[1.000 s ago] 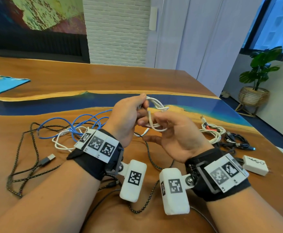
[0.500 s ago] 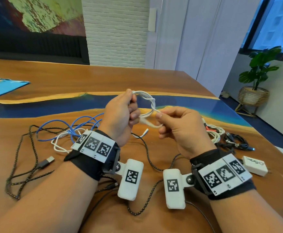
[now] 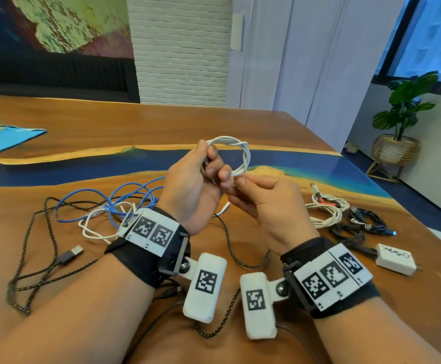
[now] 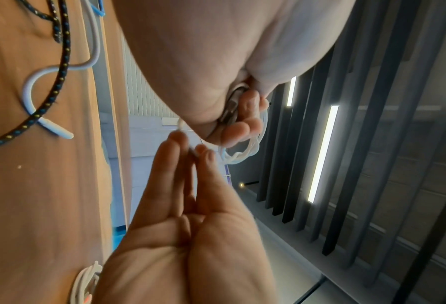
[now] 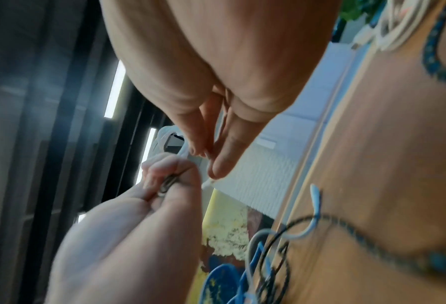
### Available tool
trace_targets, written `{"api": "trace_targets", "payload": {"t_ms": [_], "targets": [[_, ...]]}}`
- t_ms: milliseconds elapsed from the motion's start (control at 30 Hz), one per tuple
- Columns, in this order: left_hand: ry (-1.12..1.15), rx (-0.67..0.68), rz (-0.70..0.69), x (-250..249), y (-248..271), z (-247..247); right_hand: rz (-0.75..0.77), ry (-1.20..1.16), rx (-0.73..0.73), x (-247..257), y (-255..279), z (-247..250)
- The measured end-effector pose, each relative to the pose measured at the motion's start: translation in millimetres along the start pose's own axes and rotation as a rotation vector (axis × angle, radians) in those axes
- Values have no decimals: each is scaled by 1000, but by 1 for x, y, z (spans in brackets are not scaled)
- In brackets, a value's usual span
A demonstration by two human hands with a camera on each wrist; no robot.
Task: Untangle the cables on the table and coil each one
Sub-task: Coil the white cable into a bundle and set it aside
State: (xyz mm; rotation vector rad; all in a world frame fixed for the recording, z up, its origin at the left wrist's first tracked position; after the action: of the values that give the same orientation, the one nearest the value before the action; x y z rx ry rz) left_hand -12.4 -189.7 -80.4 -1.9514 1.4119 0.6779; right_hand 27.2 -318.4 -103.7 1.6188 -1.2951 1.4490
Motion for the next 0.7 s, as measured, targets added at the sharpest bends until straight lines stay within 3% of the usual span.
{"api": "trace_targets", "payload": {"t_ms": [167,433,700], "targets": [[-74,9,-38,4,1,-1,-148,-331,4,2,7,-12],[-425,102,-22,8,9,-5,-192,-317,-20,-2,4,-7],[-476,120,-86,4,8,-2,-158,-431,-10,3,-1,-2]]}}
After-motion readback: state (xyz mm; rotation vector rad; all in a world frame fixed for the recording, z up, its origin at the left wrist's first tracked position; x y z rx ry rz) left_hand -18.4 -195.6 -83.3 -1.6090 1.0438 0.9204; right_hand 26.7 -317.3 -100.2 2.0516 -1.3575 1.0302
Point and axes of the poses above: each hand's wrist, its own y-axis away from the middle knuckle, its own z-axis out of the back of the hand, x = y × z, the point moved 1 cm from there along -y, towards the middle knuckle, and after that the axes turned 1 degree about z, right-handed, at the moved point
